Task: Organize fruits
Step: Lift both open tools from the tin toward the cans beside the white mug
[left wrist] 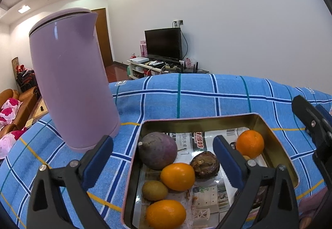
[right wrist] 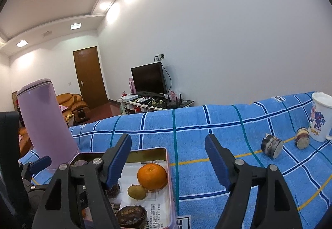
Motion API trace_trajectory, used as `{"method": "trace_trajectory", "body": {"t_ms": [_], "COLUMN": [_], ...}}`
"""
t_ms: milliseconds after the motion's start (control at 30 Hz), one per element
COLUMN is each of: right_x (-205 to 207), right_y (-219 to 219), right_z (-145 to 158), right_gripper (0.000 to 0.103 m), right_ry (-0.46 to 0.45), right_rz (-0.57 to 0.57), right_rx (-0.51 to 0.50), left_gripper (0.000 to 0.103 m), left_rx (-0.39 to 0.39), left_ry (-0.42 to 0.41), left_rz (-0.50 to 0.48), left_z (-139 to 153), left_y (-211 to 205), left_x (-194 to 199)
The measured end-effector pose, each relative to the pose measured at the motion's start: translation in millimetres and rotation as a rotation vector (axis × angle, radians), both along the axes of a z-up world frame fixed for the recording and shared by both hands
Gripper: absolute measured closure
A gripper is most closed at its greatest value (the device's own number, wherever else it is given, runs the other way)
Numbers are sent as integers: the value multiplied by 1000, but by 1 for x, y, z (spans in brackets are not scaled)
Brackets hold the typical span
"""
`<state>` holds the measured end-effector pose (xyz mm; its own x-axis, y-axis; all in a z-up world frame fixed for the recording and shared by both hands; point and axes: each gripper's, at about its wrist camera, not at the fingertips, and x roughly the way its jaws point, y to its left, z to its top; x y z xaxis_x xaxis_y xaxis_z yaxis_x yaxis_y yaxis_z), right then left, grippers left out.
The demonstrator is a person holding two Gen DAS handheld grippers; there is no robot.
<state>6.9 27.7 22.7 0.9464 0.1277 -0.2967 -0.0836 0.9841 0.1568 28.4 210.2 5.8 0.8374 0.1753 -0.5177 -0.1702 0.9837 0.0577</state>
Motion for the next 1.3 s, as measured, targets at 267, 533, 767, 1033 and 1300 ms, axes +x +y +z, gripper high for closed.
{"method": "trace_trajectory", "body": {"t_ms": [267, 533, 767, 1033, 1300], "right_x": [-7, -11, -13, -19, -26], "right_y": [6, 7, 4, -3, -18], "right_z": [2, 4, 5, 5, 6], "right_gripper": [28, 28, 28, 28, 28], "right_ry": [-18, -22, -17, -18, -18], "right_rz": [8, -5, -26, -37, -53], "right_rx": [-39, -62, -91, -125, -134], "left_gripper": [4, 4, 4, 4, 4], "left_rx": [1, 5, 6, 2, 4], "left_ry": [-9, -6, -21, -45, -64], "left_rz": [-5, -5, -10, -27, -32], "left_z": [0, -1, 0, 3, 5], "left_y": [-1, -2, -5, -12, -19], "left_x": [-2, -2, -6, -13, -18]}}
